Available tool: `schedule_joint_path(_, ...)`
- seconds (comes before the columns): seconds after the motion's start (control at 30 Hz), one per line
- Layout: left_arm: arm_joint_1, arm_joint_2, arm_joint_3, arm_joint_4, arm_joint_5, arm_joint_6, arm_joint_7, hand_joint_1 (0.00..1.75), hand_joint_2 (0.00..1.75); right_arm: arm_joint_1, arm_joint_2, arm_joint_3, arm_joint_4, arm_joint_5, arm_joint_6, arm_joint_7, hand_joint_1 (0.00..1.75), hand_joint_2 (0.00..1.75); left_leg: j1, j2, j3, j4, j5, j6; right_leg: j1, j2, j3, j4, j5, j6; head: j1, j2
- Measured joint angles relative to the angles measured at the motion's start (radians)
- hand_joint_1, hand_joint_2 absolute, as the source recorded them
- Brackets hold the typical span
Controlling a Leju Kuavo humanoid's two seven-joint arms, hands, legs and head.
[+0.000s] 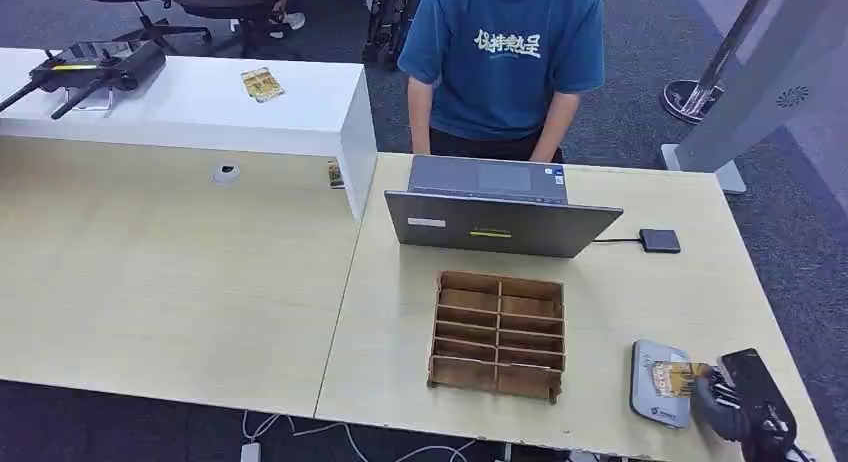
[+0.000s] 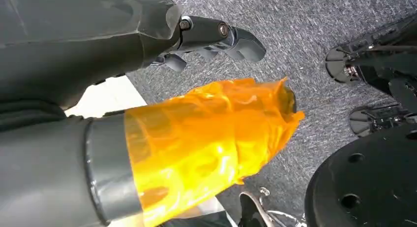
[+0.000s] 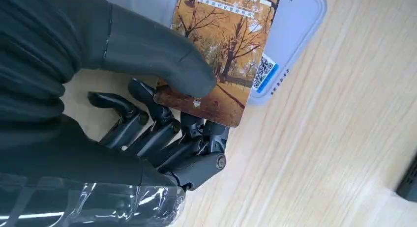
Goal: Pass the card to the sensor for recognition and then transmit it.
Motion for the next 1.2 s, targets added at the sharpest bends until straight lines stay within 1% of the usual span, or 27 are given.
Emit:
schedule_joint_path(0.1,0.001,-0.001,0.009,0.0,-0.002,0.005,-0.001,0.0,0.0,0.008,0.013,0.0,-0.016,0.026,-0.06,-0.041,1.75,1.75,0.0,0.0,-0.001,0.0,0.0,0.0,0.0,0.0,-0.001,0.0,0.0,0.0,0.0,0.0)
schedule_joint_path(0.23,0.001,-0.005,0.022,0.0,-0.005,0.01,-0.003,0.0,0.0,0.015,0.037,-0.005,-0.058,0.033,-0.109,-0.07,1.75,1.75,0.0,0.0,-0.001,0.0,0.0,0.0,0.0,0.0,-0.002,0.0,0.0,0.0,0.0,0.0)
schedule_joint_path(0.53,0.002,-0.009,0.028,0.0,-0.01,0.011,-0.009,0.0,0.0,0.017,0.051,-0.023,-0.108,0.024,-0.12,-0.084,1.75,1.75,0.0,-0.001,-0.004,0.0,0.0,0.0,0.0,-0.001,-0.004,0.0,0.0,0.0,0.0,0.0)
schedule_joint_path(0.6,0.002,-0.01,0.031,0.0,-0.011,0.012,-0.009,0.0,0.0,0.017,0.056,-0.029,-0.115,0.025,-0.138,-0.095,1.75,1.75,0.0,-0.001,-0.004,0.0,0.0,0.0,0.0,-0.001,-0.004,0.0,0.0,0.0,0.0,0.0)
schedule_joint_path(0.7,0.002,-0.011,0.035,0.0,-0.017,0.015,-0.009,0.0,0.0,0.017,0.07,-0.042,-0.133,0.035,-0.184,-0.117,1.75,1.75,0.0,-0.001,-0.004,0.0,0.0,0.0,0.0,-0.001,-0.004,0.0,0.0,0.0,0.0,0.0)
schedule_joint_path(0.8,0.002,-0.014,0.041,0.0,-0.018,0.019,-0.009,0.0,0.0,0.017,0.082,-0.048,-0.145,0.043,-0.201,-0.124,1.75,1.75,0.0,-0.001,-0.004,0.0,0.0,0.0,0.0,-0.001,-0.004,0.0,0.0,0.0,0.0,0.0)
schedule_joint_path(0.83,0.002,-0.015,0.042,0.0,-0.019,0.021,-0.009,0.0,0.0,0.017,0.087,-0.051,-0.15,0.051,-0.213,-0.129,1.75,1.75,0.0,-0.001,-0.004,0.0,0.0,0.0,0.0,-0.001,-0.004,0.0,0.0,0.0,0.0,0.0)
schedule_joint_path(0.93,0.002,-0.018,0.047,0.0,-0.024,0.03,-0.009,0.0,0.0,0.016,0.101,-0.063,-0.179,0.124,-0.3,-0.145,1.75,1.75,0.0,-0.001,-0.005,0.0,0.0,0.0,0.0,-0.001,-0.004,0.0,0.0,0.0,0.0,0.0)
schedule_joint_path(0.97,0.002,-0.019,0.047,0.0,-0.024,0.031,-0.009,0.0,0.0,0.016,0.104,-0.064,-0.187,0.143,-0.318,-0.145,1.75,1.75,0.0,-0.001,-0.004,0.0,0.0,0.0,0.0,-0.001,-0.004,0.001,0.0,0.0,0.0,0.0)
schedule_joint_path(1.1,0.001,-0.023,0.048,0.0,-0.026,0.032,-0.009,0.0,0.0,0.015,0.114,-0.064,-0.208,0.167,-0.336,-0.145,1.75,1.75,0.0,-0.001,-0.005,0.0,0.0,0.0,0.0,-0.001,-0.004,0.0,0.0,0.0,0.0,0.0)
schedule_joint_path(1.2,0.001,-0.025,0.048,0.0,-0.032,0.039,-0.009,0.0,0.0,0.014,0.121,-0.065,-0.226,0.26,-0.398,-0.141,1.75,1.75,0.0,-0.001,-0.005,0.0,0.0,0.0,0.0,-0.001,-0.004,0.0,0.0,0.0,0.0,0.0)
